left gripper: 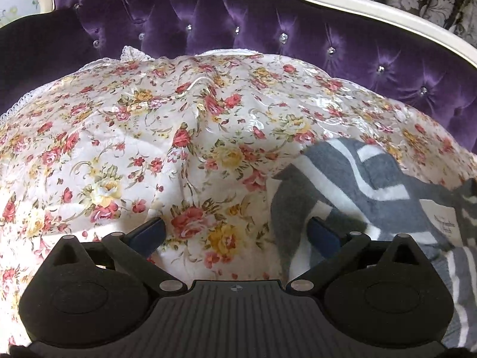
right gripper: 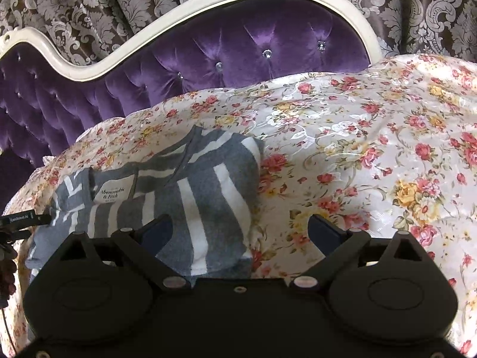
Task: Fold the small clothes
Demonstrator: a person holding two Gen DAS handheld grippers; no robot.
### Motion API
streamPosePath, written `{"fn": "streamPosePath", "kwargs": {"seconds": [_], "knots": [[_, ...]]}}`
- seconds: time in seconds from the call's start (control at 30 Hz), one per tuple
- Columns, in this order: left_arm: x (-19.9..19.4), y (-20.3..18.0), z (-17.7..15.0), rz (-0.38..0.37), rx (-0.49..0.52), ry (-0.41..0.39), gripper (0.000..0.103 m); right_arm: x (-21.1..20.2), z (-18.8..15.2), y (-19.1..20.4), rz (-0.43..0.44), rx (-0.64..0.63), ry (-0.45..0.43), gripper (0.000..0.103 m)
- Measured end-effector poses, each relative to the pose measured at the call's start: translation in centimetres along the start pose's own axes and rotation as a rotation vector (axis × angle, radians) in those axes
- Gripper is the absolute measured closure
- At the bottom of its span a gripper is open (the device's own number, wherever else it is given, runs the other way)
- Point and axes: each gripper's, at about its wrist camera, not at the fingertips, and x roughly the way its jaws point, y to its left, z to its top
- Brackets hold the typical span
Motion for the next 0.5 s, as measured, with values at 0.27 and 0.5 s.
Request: {"fn": "streamPosePath", "kwargs": {"seconds": [0.27, 0.5], "knots": [[0.2, -0.1, 0.6, 0.000, 0.005, 0.019, 0.000, -0.5, 0.3, -0.2, 0.019, 0.028, -0.026, 0.005], [-1.1, -2.0, 2.8, -0.016, 0.056, -0.045, 0.001, -0.9, 0.4, -0.6, 0.047, 0.066, -0.038, 0.005]]}}
